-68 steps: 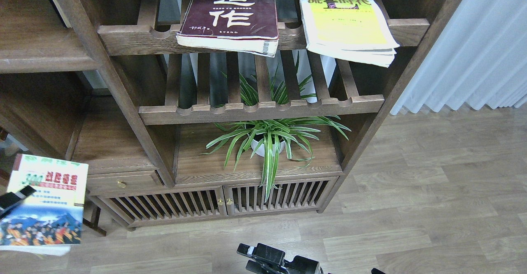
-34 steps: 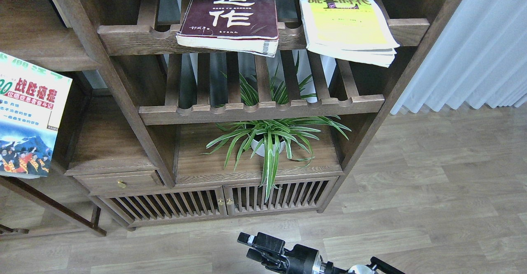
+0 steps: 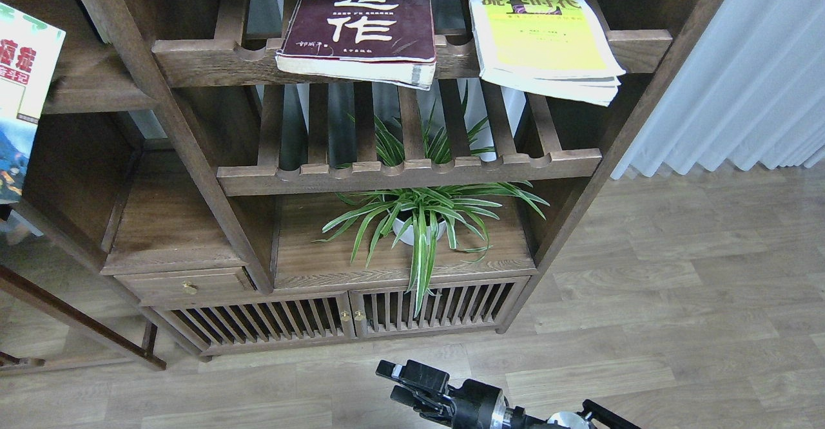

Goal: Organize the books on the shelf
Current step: 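Carry the colourful book with the left gripper onto the side shelf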

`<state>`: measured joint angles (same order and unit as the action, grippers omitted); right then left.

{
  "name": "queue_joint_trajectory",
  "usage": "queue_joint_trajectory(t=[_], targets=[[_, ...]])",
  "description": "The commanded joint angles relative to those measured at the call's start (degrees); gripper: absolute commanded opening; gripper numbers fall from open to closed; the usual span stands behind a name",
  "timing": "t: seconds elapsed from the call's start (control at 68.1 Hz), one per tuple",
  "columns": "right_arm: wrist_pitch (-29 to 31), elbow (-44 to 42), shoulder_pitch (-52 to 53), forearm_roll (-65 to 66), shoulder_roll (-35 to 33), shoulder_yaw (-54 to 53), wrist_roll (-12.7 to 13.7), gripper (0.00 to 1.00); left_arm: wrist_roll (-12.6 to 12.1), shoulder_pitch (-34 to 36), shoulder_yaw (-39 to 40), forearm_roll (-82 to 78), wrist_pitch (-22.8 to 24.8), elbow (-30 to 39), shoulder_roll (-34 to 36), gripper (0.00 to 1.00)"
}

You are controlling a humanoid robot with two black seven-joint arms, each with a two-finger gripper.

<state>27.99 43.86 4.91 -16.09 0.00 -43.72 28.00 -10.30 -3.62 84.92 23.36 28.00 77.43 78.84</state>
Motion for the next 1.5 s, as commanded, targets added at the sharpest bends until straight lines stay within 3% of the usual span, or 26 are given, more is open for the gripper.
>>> queue_joint_trajectory(t=[0.0,0.132,0.176,0.191,0.249,0.558,0.939,1.115,1.482], targets=[[0.01,-0.01,0.10,0.00,0.00,0.04,0.00,0.97,-0.08,4.22,-2.38,0.19,0.00,-2.28,0.00,0.01],[0.01,0.08,-0.25,0.00,0.00,-0.05,0.00,0.97,-0.08,12.75,-9.23,0.19,0.00,-4.83,-0.09,0.00],[0.01,0.08,-0.43,0.00,0.00,0.04,0.00,0.97,-0.16,16.79,-13.01,0.19,0.00,-5.53,-0.26,0.00],[0.01,0.08,-0.52,0.00,0.00,-0.05,0.00,0.97,-0.16,22.28,-18.24,0.19,0.00,-6.67,-0.61,0.00],[0.01,0.17,-0.69,0.00,0.00,-0.05,0.00,0.97,-0.16,26.80,-22.15,0.28,0.00,-7.90,-0.79,0.00],[0.01,0.79,-2.01,0.00,0.00,-0.05,0.00,0.97,-0.16,44.30,-36.04,0.28,0.00,-13.18,-2.20,0.00],[0.01,0.96,-2.89,0.00,0.00,-0.13,0.00,0.97,-0.25,49.76,-38.33,-0.25,0.00,-22.14,-8.35,0.00],[0.01,0.96,-3.33,0.00,0.00,-0.22,0.00,0.97,-1.74,53.01,-39.12,-0.25,0.00,-25.57,-12.13,0.00],[0.01,1.05,-4.21,0.09,0.00,-1.01,0.00,0.97,-3.24,55.39,-43.25,0.02,0.00,-23.90,-14.85,0.00]])
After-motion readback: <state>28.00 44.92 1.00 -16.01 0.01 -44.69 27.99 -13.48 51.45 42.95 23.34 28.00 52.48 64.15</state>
